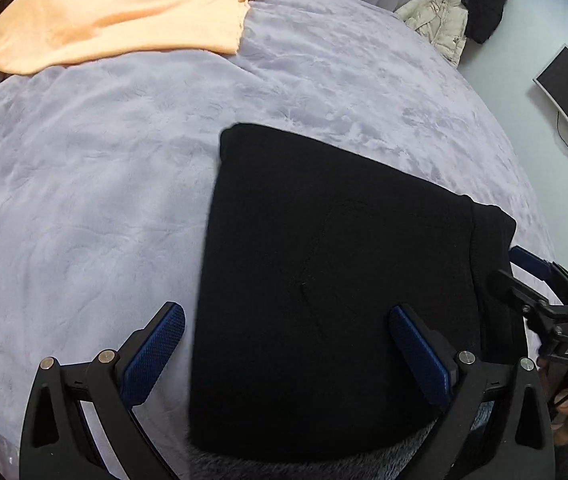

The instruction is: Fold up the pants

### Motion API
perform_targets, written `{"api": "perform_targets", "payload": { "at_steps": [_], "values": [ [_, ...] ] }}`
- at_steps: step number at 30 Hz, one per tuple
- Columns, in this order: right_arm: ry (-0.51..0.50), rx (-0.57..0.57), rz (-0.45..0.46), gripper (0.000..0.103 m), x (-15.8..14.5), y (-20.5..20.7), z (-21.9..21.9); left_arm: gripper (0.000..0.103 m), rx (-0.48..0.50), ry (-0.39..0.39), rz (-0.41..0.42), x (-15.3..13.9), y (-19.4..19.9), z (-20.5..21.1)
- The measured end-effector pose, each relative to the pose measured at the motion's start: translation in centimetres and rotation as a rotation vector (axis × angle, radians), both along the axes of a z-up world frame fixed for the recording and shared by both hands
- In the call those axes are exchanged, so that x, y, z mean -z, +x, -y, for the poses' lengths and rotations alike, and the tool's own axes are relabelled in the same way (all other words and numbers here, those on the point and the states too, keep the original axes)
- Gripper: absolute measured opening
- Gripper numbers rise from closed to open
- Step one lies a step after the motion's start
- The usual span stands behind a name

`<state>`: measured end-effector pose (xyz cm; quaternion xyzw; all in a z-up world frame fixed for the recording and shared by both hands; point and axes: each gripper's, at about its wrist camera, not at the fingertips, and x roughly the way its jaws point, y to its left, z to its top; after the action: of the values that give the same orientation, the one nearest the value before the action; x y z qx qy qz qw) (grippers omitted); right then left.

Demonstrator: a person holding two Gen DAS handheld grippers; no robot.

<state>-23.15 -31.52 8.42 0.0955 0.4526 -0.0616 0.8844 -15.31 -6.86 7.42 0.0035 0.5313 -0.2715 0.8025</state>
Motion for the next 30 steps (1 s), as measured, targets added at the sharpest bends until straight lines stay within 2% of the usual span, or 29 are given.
{"api": "perform_targets", "payload": {
  "at_steps": [2, 4, 7, 9, 12, 14, 15, 18, 20, 22, 24, 26, 30],
  "values": [
    [0.028, 0.005, 0.042, 0.103, -1.0, -3.2, 1.4, 0.103, -0.002, 0.022, 0.070, -1.4, 0.0, -2.0],
    [0.070, 0.010, 0.034, 0.103, -0.7, -5.3, 3.0, 0.103, -0.007, 0.030, 0.095, -1.7, 0.6, -4.1],
    [0.251, -0.028, 0.059, 0.103, 0.6, -8.1, 5.2, 0.103, 0.044, -0.022, 0.015, -0.4, 1.2, -4.8],
    [0.304, -0.046, 0.060, 0.103, 1.5, -8.4, 5.5, 0.103, 0.112, -0.026, -0.024, 0.7, 0.7, -3.6],
    [0.359, -0.095, 0.019, 0.103, 3.5, -6.7, 4.3, 0.103, 0.150, -0.078, -0.057, 1.3, 0.6, -2.0],
    [0.422, -0.125, -0.014, 0.103, 5.1, -4.9, 3.3, 0.103, 0.180, -0.111, -0.142, 2.5, 1.1, -0.6],
    [0.438, -0.138, -0.026, 0.103, 5.9, -4.0, 2.7, 0.103, 0.176, -0.117, -0.155, 3.0, 1.0, 0.0],
    [0.387, -0.137, -0.009, 0.103, 6.3, -2.0, 0.7, 0.103, 0.173, -0.128, -0.125, 3.5, 0.6, 1.6],
    [0.315, -0.140, -0.014, 0.101, 5.6, -1.4, -0.7, 0.100, 0.174, -0.122, -0.125, 3.1, 0.4, 2.5],
    [0.268, -0.160, 0.006, 0.093, 4.4, -2.1, -1.3, 0.088, 0.195, -0.112, -0.097, 2.2, -0.3, 3.1],
    [0.262, -0.155, 0.021, 0.077, 3.5, -2.8, -0.8, 0.081, 0.197, -0.101, -0.081, 1.5, -0.8, 3.2],
    [0.283, -0.150, 0.040, 0.071, 2.9, -3.2, 0.0, 0.079, 0.185, -0.085, -0.075, 1.0, -1.2, 3.6],
    [0.251, -0.159, 0.046, 0.067, 2.2, -3.2, -0.2, 0.075, 0.168, -0.056, -0.045, -0.5, -2.1, 4.5]
  ]
}}
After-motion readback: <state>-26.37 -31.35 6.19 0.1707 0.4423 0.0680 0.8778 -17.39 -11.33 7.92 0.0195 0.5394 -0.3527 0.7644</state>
